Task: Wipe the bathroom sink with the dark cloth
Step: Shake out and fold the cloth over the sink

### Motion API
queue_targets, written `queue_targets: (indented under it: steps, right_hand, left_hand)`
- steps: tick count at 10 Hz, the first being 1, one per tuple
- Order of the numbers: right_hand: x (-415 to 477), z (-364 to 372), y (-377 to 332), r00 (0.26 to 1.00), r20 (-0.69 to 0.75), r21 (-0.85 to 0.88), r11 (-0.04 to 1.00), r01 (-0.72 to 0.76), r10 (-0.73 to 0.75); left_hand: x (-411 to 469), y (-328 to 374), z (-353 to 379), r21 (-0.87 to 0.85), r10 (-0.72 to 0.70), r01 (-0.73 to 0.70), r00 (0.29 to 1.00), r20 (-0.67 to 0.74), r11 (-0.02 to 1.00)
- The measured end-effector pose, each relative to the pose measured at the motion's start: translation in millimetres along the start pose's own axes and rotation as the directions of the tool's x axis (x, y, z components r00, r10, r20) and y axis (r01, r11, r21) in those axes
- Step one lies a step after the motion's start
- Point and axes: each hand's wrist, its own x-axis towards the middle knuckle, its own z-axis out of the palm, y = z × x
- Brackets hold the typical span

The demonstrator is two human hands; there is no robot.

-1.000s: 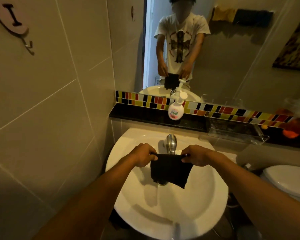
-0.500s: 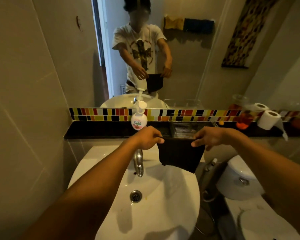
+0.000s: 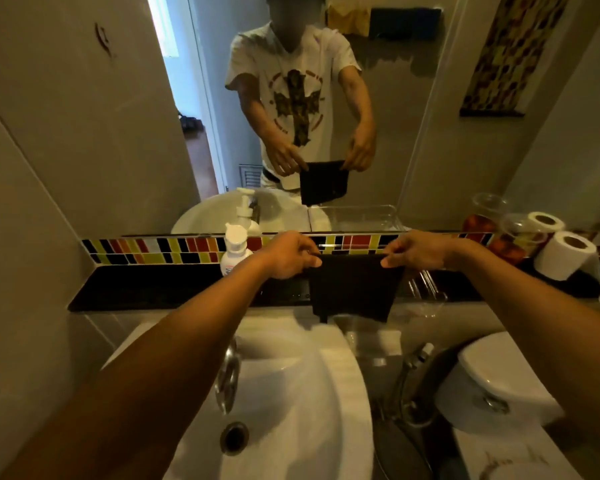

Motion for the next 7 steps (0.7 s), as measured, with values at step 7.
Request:
queue_targets:
  steps: [7]
  right_hand:
    - [126, 36, 88, 0.996, -0.04, -0.031, 0.996, 0.081, -0.082]
  left_hand:
    - [78, -64, 101, 0.393, 0.038, 0.082, 0.957, -0.289, 0.916]
